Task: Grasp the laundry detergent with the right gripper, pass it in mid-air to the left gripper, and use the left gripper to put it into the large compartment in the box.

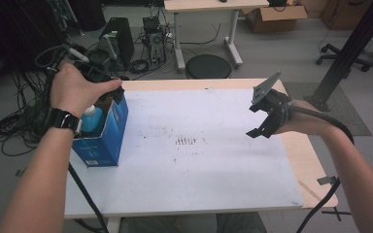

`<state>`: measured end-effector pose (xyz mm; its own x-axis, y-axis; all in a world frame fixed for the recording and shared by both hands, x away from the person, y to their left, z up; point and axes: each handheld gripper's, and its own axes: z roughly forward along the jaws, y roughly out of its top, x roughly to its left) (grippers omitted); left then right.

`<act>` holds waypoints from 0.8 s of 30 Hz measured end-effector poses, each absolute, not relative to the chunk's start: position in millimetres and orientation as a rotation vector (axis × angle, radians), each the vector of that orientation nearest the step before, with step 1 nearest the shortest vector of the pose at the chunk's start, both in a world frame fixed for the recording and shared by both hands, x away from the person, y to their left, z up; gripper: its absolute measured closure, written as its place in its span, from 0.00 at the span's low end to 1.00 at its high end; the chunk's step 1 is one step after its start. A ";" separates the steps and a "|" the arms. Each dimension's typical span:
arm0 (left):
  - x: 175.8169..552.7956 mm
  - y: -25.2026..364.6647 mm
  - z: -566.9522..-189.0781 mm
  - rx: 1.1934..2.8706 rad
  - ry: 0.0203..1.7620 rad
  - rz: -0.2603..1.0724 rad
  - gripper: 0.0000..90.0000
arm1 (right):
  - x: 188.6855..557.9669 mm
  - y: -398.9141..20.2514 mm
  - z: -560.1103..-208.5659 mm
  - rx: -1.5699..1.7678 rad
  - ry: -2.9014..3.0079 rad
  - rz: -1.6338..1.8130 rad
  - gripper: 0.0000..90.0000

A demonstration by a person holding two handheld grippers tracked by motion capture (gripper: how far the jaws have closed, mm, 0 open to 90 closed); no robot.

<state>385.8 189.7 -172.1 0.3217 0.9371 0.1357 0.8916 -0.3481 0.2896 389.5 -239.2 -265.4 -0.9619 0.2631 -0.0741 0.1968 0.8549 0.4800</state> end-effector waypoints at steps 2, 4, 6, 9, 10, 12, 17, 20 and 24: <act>383.9 177.6 -173.9 2.453 1.620 0.411 0.14 | 389.2 -236.8 -265.1 0.352 2.899 0.729 0.09; 382.5 166.5 -177.3 2.486 1.564 0.393 0.13 | 389.9 -235.2 -264.1 0.347 2.903 0.736 0.08; 381.4 156.0 -182.4 2.507 1.518 0.368 0.10 | 391.0 -233.7 -263.2 0.339 2.907 0.743 0.08; 379.0 135.9 -195.6 2.555 1.422 0.327 0.09 | 393.0 -231.2 -261.9 0.337 2.913 0.756 0.08; 379.0 135.9 -195.6 2.555 1.422 0.327 0.08 | 393.0 -231.2 -261.9 0.337 2.913 0.756 0.08; 379.1 127.8 -202.6 2.574 1.389 0.302 0.07 | 394.0 -230.5 -261.3 0.328 2.919 0.768 0.07; 380.8 110.7 -224.7 2.634 1.305 0.228 0.06 | 396.1 -231.8 -262.3 0.333 2.939 0.785 0.05; 381.0 105.9 -231.1 2.639 1.291 0.205 0.06 | 396.4 -233.0 -263.3 0.336 2.947 0.791 0.05; 380.6 97.8 -240.4 2.671 1.255 0.176 0.05 | 395.9 -234.6 -264.1 0.330 2.951 0.801 0.04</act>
